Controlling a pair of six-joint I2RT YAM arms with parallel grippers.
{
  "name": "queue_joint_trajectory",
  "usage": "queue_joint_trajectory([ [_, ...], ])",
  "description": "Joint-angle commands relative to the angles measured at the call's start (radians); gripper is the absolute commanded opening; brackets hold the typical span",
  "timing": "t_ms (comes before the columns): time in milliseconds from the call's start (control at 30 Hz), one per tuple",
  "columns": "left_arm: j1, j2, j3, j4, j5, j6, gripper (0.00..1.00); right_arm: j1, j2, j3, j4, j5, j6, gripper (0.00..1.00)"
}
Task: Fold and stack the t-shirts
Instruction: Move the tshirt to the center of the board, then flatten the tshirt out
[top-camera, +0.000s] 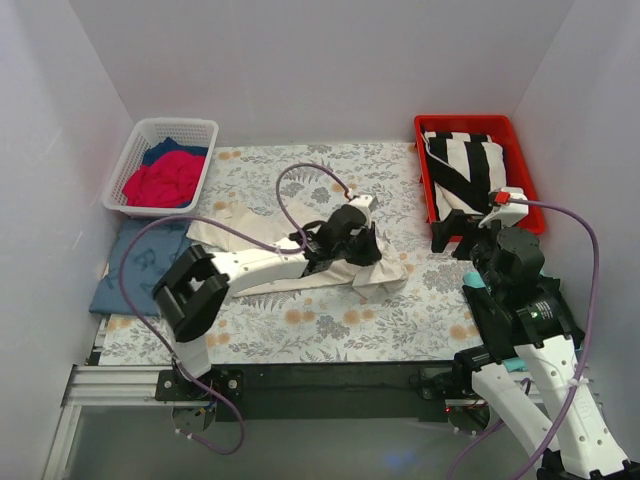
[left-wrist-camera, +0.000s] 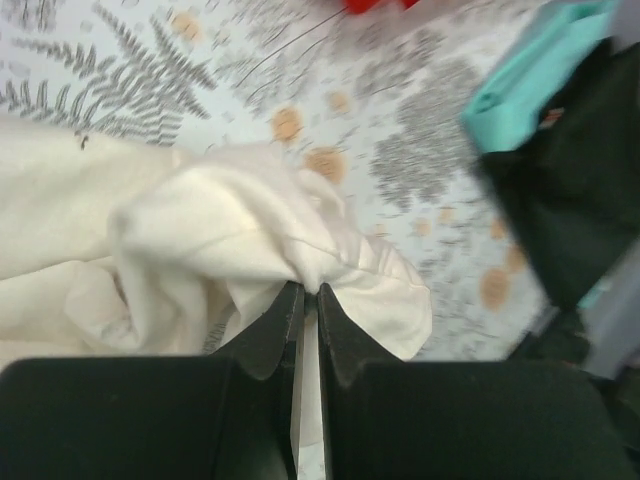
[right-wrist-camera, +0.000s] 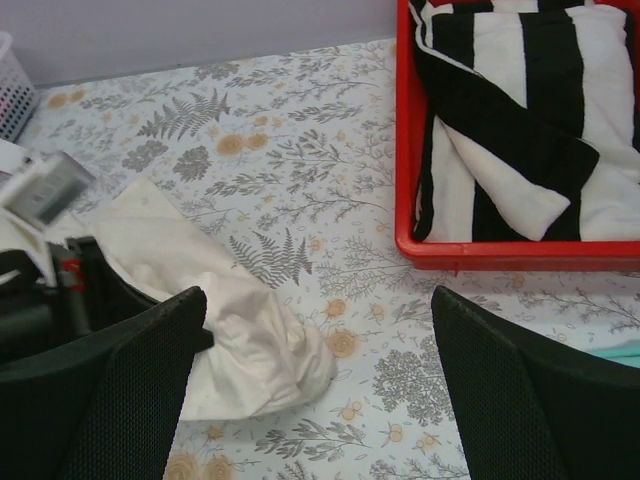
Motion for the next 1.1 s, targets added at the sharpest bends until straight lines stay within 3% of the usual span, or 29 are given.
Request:
queue_joint_trajectory([
  [0, -0.041, 0.102, 0.060, 0.034, -0.201, 0.027, 0.00, 0.003, -0.034, 0.016, -0.056, 0.105, -0.010, 0.98],
  [100, -0.041, 0.157, 0.102, 0.030, -0.295, 0.021, 0.00, 0.003, -0.057, 0.016, -0.074, 0.141, -0.024, 0.99],
  [267, -0.043, 0.180, 0.200, 0.036, -0.358, 0.113, 0.51, 0.003, -0.064, 0.004, -0.076, 0.132, -0.030, 0.98],
  [367, -0.043, 0.147, 0.232, 0.008, -0.396, 0.133, 0.61, 0.003, -0.054, -0.010, -0.076, 0.103, -0.015, 0.98],
  [600, -0.037, -0.053, 0.154, -0.151, -0.613, 0.070, 0.66, 0.004, -0.048, -0.046, -0.036, -0.031, -0.085, 0.98],
  [833, -0.014, -0.335, -0.157, -0.468, -0.726, -0.270, 0.63, 0.006, -0.080, -0.149, 0.077, -0.147, -0.154, 0.98],
  [1067, 0.016, -0.400, -0.315, -0.733, -0.742, -0.633, 0.57, 0.055, 0.079, -0.148, 0.127, -0.180, -0.124, 0.98],
])
